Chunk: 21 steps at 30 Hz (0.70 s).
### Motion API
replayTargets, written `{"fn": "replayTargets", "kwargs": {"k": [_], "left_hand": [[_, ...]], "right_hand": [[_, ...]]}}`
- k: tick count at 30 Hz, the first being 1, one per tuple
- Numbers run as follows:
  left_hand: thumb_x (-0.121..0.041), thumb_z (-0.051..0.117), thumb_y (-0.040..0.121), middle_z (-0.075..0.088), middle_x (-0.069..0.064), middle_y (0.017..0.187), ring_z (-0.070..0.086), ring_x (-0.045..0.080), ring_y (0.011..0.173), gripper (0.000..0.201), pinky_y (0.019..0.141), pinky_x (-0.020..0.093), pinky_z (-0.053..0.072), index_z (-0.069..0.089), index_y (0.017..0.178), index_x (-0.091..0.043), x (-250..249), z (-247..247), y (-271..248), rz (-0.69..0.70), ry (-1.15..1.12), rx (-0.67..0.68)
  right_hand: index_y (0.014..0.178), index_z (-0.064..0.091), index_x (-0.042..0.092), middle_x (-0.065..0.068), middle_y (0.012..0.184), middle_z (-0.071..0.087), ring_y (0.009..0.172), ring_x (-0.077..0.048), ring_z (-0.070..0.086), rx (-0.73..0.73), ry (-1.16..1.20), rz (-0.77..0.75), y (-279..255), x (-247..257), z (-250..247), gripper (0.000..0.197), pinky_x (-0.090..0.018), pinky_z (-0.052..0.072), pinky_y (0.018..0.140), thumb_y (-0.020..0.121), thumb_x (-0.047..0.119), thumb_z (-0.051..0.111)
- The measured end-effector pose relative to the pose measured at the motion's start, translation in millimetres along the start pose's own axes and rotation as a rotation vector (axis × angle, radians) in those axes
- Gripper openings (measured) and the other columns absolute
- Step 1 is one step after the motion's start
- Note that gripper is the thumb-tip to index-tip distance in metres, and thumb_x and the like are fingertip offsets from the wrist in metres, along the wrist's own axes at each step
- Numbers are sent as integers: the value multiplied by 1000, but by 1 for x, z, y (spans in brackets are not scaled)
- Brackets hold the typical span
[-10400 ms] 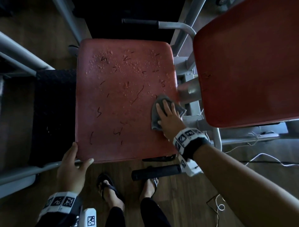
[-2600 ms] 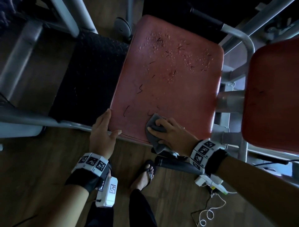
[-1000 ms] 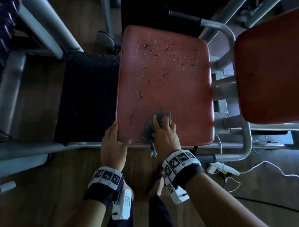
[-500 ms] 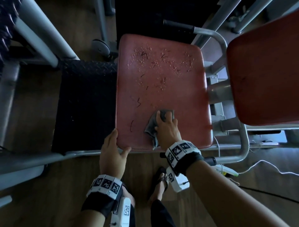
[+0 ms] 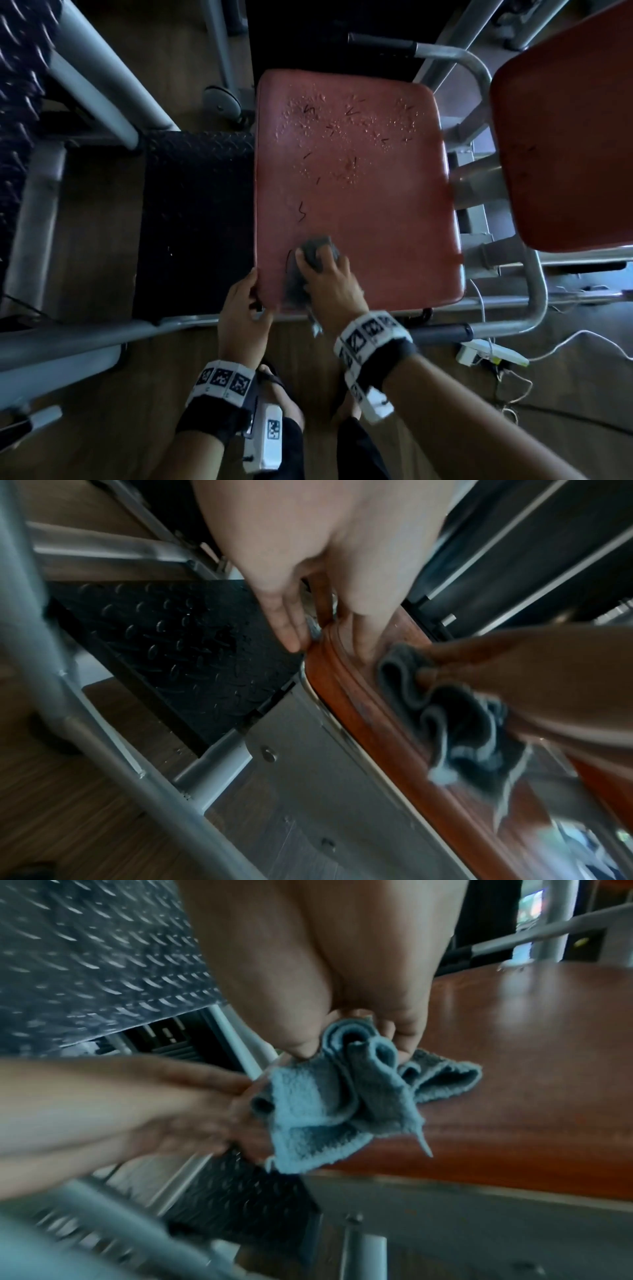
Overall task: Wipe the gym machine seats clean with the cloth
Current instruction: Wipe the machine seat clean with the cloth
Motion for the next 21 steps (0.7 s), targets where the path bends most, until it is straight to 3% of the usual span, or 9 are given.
{"fn": "replayTargets", "kwargs": {"k": [3, 5, 11, 14, 18, 21], "left_hand": [[-14, 65, 92, 64, 1, 124, 61, -3, 97, 44, 78, 8, 49, 56, 134, -17, 6, -11, 8, -47, -58, -5], [-10, 63, 92, 68, 0, 118, 60, -6, 95, 38, 73, 1, 44, 61, 129, -16, 5, -16, 11, -34, -44, -7], [-12, 63, 92, 69, -14, 105, 64, -7, 86, 30, 71, 7, 50, 67, 120, -22, 7, -18, 18, -77, -89, 17], [-12, 64, 91, 70, -10, 102, 63, -4, 86, 25, 64, 2, 45, 69, 115, -19, 4, -20, 21, -54, -66, 9], [-9, 67, 89, 71, -5, 102, 62, -5, 86, 25, 66, 1, 45, 69, 113, -13, 0, -23, 23, -27, -59, -8], [-12, 68, 89, 70, -8, 102, 64, -4, 84, 27, 66, 3, 46, 68, 115, -15, 7, -21, 25, -67, -69, 15]], "right_hand": [[152, 16, 22, -13, 144, 23, 115, -41, 33, 40, 11, -37, -26, 27, 17, 72, -53, 44, 93, 89, 18, 51], [153, 14, 21, -12, 144, 23, 116, -40, 33, 52, 1, -44, -27, 30, 21, 75, -52, 44, 94, 89, 19, 52], [152, 11, 23, -9, 141, 18, 117, -35, 32, -35, 17, 78, 9, 20, -3, 78, -47, 43, 98, 89, 22, 57], [152, 13, 22, -9, 141, 18, 118, -34, 31, -41, 25, 114, 1, 21, 0, 72, -47, 42, 99, 92, 20, 52], [152, 14, 23, -9, 142, 24, 118, -34, 34, -6, -33, 57, -16, 20, 10, 77, -47, 45, 95, 88, 19, 56], [152, 14, 26, -9, 143, 22, 117, -35, 34, -12, -68, 48, 6, 14, -2, 74, -47, 44, 94, 90, 21, 53]]}}
Point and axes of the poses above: each hand's wrist, its own y-axis towards the middle knuckle, its own z-axis out of the palm, x = y × z, the point moved 10 cm from there along y, towards the middle knuckle
